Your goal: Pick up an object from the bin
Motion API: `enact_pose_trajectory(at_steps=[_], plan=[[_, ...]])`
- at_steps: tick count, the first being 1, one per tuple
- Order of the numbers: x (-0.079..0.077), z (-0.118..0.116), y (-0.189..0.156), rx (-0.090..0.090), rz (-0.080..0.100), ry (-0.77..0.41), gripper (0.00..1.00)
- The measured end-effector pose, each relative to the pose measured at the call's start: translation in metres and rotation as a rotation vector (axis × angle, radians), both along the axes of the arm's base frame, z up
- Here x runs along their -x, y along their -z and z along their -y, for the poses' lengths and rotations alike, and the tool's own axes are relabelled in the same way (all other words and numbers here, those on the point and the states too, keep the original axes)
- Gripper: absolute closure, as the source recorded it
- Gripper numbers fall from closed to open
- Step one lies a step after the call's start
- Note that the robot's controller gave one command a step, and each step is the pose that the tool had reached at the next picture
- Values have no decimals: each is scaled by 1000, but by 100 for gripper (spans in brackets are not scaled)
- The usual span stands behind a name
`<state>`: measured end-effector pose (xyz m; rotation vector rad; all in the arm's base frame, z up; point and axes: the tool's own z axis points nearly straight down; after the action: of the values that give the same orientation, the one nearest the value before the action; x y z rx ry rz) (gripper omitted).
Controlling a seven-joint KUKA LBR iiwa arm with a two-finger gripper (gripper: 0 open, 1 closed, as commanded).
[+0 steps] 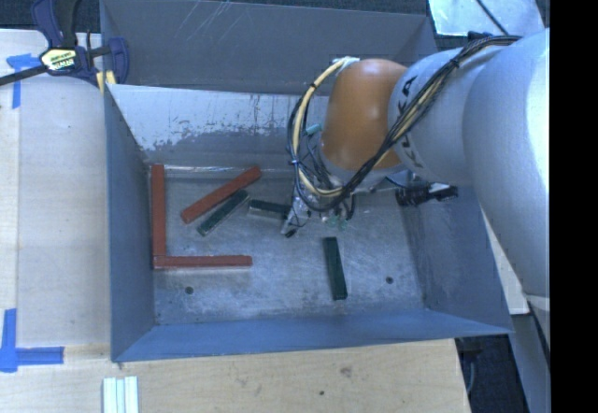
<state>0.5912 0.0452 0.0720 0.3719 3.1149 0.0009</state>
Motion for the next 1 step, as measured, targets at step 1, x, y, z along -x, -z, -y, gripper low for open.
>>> enact_pose_trajectory(at_steps=[1], plan=[[-7,-91,-119,-3,7,6,100]])
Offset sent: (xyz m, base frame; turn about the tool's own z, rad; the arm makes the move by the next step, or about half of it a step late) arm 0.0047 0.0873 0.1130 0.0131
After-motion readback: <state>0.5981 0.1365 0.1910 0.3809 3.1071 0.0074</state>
